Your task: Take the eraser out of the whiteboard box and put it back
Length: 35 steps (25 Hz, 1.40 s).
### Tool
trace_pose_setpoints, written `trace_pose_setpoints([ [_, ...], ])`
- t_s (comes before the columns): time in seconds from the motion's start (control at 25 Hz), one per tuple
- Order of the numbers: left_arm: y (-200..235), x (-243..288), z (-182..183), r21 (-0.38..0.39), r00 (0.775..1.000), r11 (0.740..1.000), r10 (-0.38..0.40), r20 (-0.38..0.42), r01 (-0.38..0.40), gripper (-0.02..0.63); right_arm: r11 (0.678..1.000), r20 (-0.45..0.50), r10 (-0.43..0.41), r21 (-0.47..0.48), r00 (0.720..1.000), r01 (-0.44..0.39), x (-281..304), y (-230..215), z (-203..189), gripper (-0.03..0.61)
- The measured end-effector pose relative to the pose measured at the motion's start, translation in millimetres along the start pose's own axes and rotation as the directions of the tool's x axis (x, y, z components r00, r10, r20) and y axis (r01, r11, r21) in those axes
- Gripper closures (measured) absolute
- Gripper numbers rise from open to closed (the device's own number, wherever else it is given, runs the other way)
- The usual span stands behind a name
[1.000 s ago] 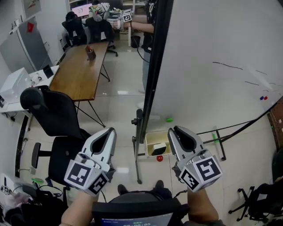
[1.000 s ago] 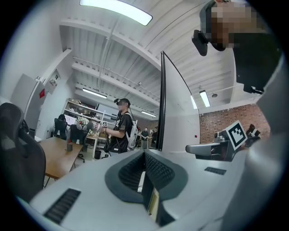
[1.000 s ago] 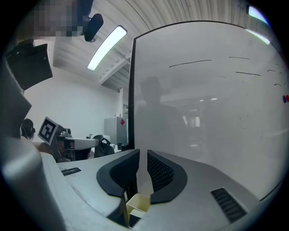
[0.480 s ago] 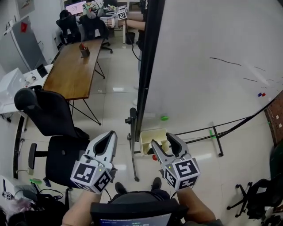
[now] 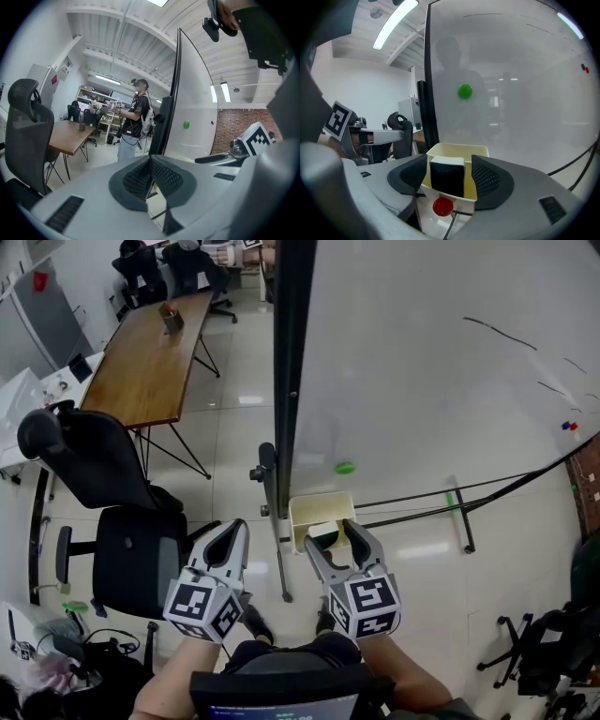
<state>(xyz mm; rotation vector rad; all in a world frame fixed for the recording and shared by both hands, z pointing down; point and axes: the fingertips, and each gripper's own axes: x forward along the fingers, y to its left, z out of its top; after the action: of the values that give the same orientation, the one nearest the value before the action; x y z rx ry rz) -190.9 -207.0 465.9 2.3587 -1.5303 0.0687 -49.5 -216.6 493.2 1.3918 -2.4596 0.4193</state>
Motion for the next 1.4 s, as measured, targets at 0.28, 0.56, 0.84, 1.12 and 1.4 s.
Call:
trace_pose_setpoints([
  [0.28,0.2,0.7,-28.2,-0.016,0.999,1.000,0.009,-0.038,-0.010,0.574,0.999,-0.020,-0.037,0.012,0.999,0.037,9.3,4.4,-22.3,0.264],
  [0.56,2.9,-6.5,-26.7,-0.023,0.999,1.000,0.009,-0.043,-0.010,0.574,0.995,-0.016,-0.095,0.025,0.995,0.096,12.8,-2.1,-24.1,0.296],
  [0.84,-9.9,-13.9,9.8,-0.011,0.999,0.999,-0.046,0.029,0.046,0.590,0.996,0.037,-0.071,0.064,0.997,0.068,-6.9,-0.1,7.5,0.305],
  [1.12,-26.3,-34.6,79.9,0.014,0.987,0.998,-0.067,0.145,0.065,0.594,0.998,0.201,-0.035,0.052,0.979,0.025,-52.8,7.8,88.3,0.310],
  [1.4,-45.5,-55.4,134.0,0.061,0.969,0.995,-0.089,0.230,0.077,0.595,0.999,0.340,0.043,0.010,0.939,-0.049,-93.6,16.2,158.6,0.310],
])
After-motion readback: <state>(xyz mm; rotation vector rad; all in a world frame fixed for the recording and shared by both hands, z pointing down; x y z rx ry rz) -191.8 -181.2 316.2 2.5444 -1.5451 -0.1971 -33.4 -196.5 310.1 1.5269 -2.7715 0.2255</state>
